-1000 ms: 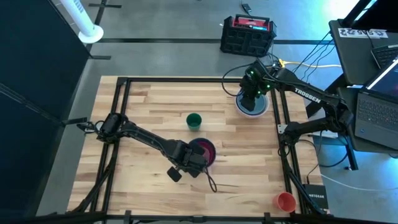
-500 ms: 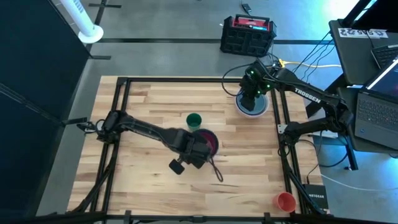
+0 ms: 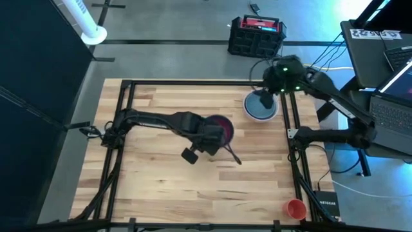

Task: Nest bowls inside each other
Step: Stack the bowls on top of the light blue bowl

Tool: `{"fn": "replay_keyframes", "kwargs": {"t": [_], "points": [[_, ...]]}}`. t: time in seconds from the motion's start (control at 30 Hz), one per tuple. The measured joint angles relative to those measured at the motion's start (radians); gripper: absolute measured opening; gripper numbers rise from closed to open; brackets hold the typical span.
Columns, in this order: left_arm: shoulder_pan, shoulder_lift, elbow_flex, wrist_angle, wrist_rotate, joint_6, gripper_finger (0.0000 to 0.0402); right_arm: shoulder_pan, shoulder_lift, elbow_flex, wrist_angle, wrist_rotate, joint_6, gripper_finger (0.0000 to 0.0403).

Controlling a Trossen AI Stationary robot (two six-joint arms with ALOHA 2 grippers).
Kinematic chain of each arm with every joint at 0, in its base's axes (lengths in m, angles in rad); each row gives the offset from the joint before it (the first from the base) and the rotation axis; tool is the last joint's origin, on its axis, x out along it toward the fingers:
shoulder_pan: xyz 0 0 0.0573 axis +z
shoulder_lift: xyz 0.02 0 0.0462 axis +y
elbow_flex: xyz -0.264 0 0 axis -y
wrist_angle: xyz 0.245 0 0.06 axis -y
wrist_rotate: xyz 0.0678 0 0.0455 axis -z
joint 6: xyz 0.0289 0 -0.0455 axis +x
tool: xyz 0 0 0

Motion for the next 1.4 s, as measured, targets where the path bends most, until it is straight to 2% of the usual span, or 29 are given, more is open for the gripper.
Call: {"fn": "replay_keyframes", "kwargs": {"t": [0.2,0.47,0.9,1.4], "points": [[0.062,0.068,0.091,0.011,-0.002,0.050,0.0007,0.000,-0.051,0.167,-0.065,0.053,0.009,0.0175],[0.181,0.087,0.145,0.195,-0.001,0.178,0.0007,0.000,-0.053,0.360,-0.177,0.180,0.039,0.0175],[0.357,0.147,0.147,0.592,0.220,0.176,0.0007,0.000,-0.056,0.349,-0.241,0.261,0.202,0.0175],[0.381,0.313,0.146,0.862,0.355,0.082,0.0007,0.000,-0.059,0.349,-0.307,0.278,0.242,0.0175]]}}
